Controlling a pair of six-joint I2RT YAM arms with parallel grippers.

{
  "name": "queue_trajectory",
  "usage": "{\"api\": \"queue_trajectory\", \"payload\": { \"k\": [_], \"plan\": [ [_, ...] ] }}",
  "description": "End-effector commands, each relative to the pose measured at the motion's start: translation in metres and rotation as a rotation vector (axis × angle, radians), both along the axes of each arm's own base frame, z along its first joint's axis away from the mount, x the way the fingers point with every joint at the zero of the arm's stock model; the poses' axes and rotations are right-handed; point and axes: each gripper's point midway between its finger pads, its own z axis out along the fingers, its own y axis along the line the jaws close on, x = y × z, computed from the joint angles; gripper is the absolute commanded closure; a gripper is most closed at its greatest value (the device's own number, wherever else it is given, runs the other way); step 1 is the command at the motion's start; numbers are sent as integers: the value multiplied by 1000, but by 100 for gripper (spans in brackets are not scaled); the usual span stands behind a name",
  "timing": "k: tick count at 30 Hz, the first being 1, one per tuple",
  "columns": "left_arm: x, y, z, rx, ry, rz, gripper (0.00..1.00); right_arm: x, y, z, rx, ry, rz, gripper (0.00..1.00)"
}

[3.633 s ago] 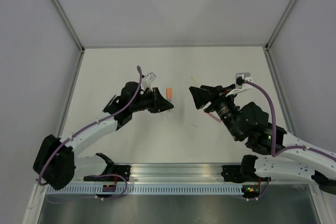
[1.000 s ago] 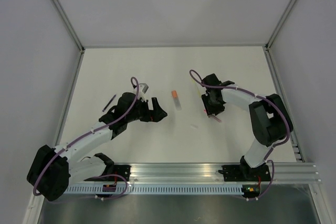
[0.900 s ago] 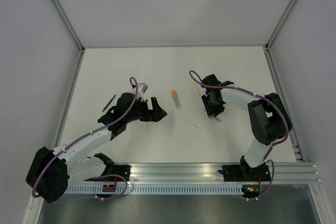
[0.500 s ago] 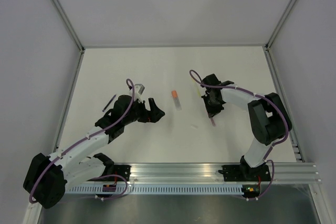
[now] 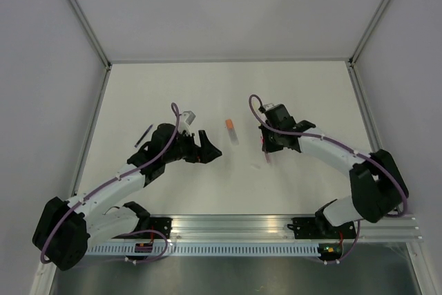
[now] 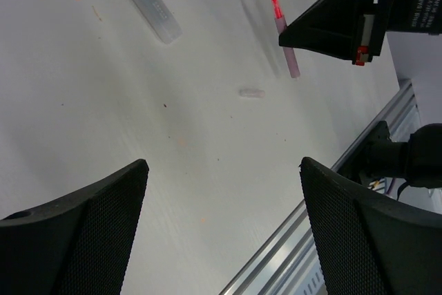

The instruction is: Insert the pens into the pen caps

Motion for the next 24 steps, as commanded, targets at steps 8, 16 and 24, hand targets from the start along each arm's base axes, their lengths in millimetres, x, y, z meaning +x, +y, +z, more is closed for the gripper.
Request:
{"api": "queue_trajectory", "payload": {
  "k": [8,16,24],
  "plan": [
    [13,-36,77,-206,-89,-96,9,-45,115,113,501,-302,209,100],
    [14,-47,83,-274,-52,-115,20,-70,149,153,673,-383,280,100],
    [13,-47,73,-290,-11,-99,33,-78,158,166,713,-404,300,100]
  ]
}}
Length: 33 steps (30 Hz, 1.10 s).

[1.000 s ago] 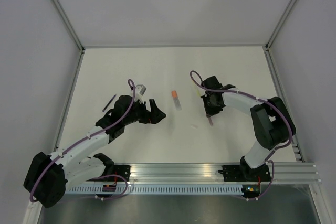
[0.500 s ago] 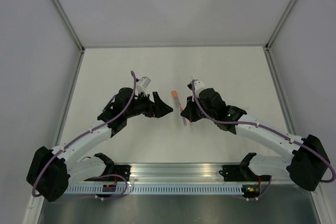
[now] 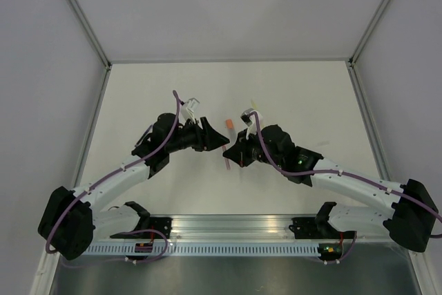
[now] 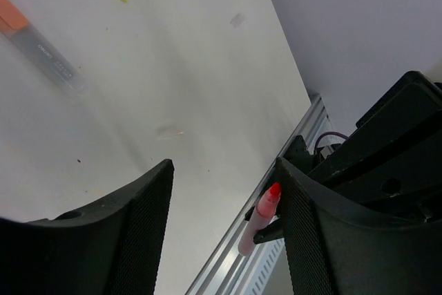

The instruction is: Insert the pens into the pen caps

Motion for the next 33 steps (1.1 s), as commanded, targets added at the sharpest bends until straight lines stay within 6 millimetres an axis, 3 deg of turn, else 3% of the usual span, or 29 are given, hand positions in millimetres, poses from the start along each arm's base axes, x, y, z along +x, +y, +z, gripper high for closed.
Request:
{"api": "queue_trajectory", "payload": {
  "k": [1,5,6,7,8,9,11,14,24,31,33],
  "plan": [
    [1,-7,15,-69,-6,-18,35,0,9,27,89,-45,2,100],
    [-4,-11,10,-94,23,-42,60,2,10,31,100,-48,-7,100],
    [-6,-13,11,-104,26,-57,75,3,10,31,102,-50,-9,99],
    [-7,-13,10,-108,31,-63,83,3,10,31,100,-54,-4,97],
    [-8,-14,11,-114,39,-69,94,3,10,31,96,-54,-5,93],
    [-10,-15,11,-118,48,-78,98,2,10,29,87,-52,0,80],
    [-10,-15,15,-127,50,-81,98,0,9,25,71,-52,14,67],
    [-11,-16,19,-126,43,-85,98,-11,10,17,55,-34,78,60],
    [-8,-16,28,-108,27,-87,98,-20,8,-15,-1,15,120,61],
    [-8,-16,26,-107,31,-86,98,-24,9,-23,9,21,134,77],
    [-9,-17,29,-118,26,-94,98,-24,10,-23,11,19,135,94]
  ]
}}
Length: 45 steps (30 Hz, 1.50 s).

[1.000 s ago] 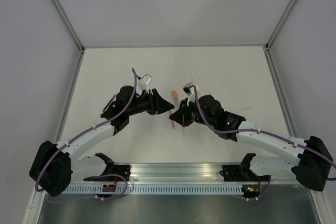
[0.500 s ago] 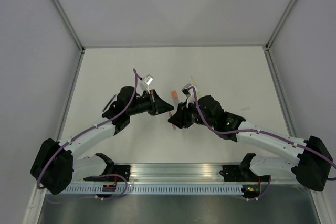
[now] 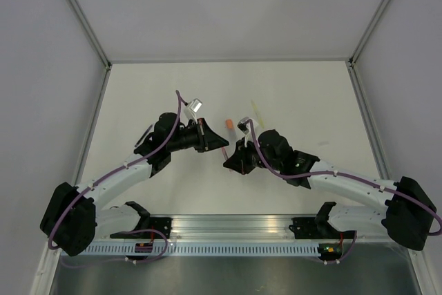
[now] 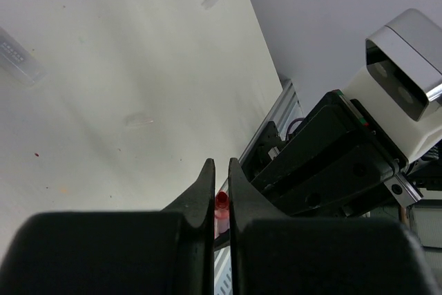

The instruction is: Insert the pens into the pen caps

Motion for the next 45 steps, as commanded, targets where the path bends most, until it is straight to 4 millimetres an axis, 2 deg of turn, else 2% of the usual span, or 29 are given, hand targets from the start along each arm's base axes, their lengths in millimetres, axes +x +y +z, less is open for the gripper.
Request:
{"api": "queue_trajectory", "payload": {
  "k": [1,2,4,5,6,7,8,9,10,11,13,14,15,16,17,20,22,23,26,27,29,30,32,33,34,36,38,41,45],
  "plan": [
    [1,-5,25,-49,-49,-26,94,-3,8,8,42,-24,32,98],
    [1,-5,26,-51,-50,-29,67,-2,8,9,43,-25,30,100],
    [0,-4,29,-48,-57,-26,42,2,6,14,45,-38,8,100],
    [2,-3,34,-45,-72,-16,26,4,3,18,33,-41,-11,100],
    [2,-1,40,-37,-90,-8,21,8,0,20,20,-46,-39,100],
    [2,4,30,25,-81,-4,19,17,-6,22,0,-62,-91,100],
    [4,7,32,54,-92,5,14,19,-14,21,-47,-47,-114,100],
    [7,8,49,62,-136,5,12,26,-20,22,-66,-47,-147,100],
    [3,15,39,138,-136,-9,11,31,-26,22,-87,-46,-169,100],
    [9,19,55,158,-174,20,10,42,-40,23,-119,-43,-219,100],
    [13,31,61,224,-212,54,9,53,-56,24,-131,-35,-266,100],
    [22,45,61,284,-192,137,8,56,-62,28,-118,-30,-273,100],
    [28,54,62,310,-178,194,8,69,-77,26,-116,-21,-322,100],
    [34,64,60,319,-116,276,6,72,-83,27,-108,-20,-339,100],
    [48,86,51,357,-41,394,6,72,-87,28,-94,-28,-346,100],
    [69,114,34,233,223,598,20,68,-88,37,-43,-49,-330,100],
    [79,116,27,100,398,694,20,60,-84,44,-9,-51,-290,100],
    [90,120,17,32,525,745,20,57,-85,52,8,-70,-282,100],
    [112,130,5,-24,663,843,21,53,-93,58,7,-101,-294,100],
    [116,134,-15,-12,773,906,21,54,-95,57,0,-109,-303,100],
    [132,149,-23,0,817,1017,21,53,-100,54,-12,-123,-317,100],
    [129,156,-43,33,914,1079,21,53,-101,54,-12,-123,-318,100],
    [134,171,-55,32,975,1179,21,51,-99,53,-4,-121,-305,100],
    [134,176,-68,27,1052,1248,21,51,-99,52,-6,-119,-301,100],
    [128,182,-77,56,1099,1287,21,51,-98,51,-9,-117,-299,100],
    [133,195,-84,46,1146,1355,22,51,-97,52,-8,-117,-293,100],
    [133,201,-99,70,1201,1389,25,51,-97,51,-11,-114,-287,100],
    [131,210,-115,104,1277,1449,32,50,-98,54,-9,-123,-292,100],
    [132,224,-125,168,1309,1547,35,50,-102,57,-8,-137,-305,100]
  ]
}}
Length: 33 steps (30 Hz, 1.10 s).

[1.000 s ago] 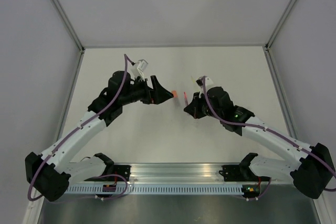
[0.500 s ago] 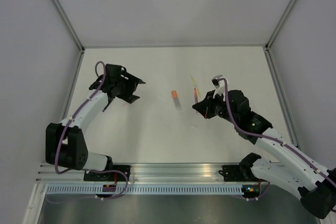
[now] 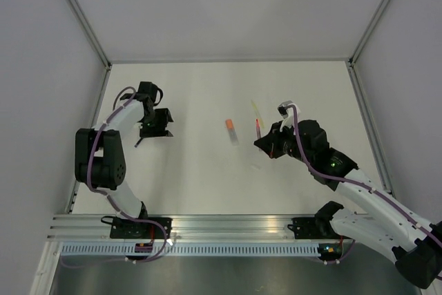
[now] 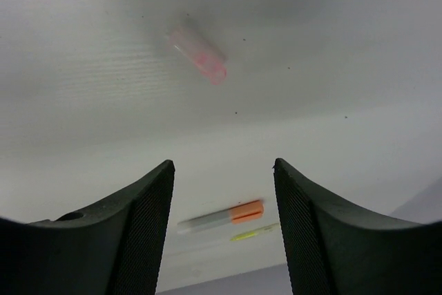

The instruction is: Insert the pens into the pen caps

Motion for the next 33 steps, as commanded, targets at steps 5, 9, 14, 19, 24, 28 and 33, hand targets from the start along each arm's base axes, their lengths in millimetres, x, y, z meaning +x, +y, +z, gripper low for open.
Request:
{"api": "queue_trajectory", "payload": {
  "k": [5,9,14,19,24,28,33],
  "plan": [
    [5,22,-13,68,104,143,37,-1,-2,9,2,-41,5,100],
    [7,32,-25,95,134,164,37,-1,-2,11,5,-47,9,100],
    [5,40,-34,137,162,178,38,-1,-3,12,4,-52,9,100],
    [8,42,-45,152,172,174,39,-2,-3,12,4,-52,10,100],
    [3,44,-52,161,202,180,45,-2,-2,13,6,-53,15,100],
    [0,45,-56,168,218,180,48,-4,-2,15,10,-58,18,100],
    [-1,47,-60,180,227,177,56,-4,-1,14,14,-53,24,100]
  ]
}}
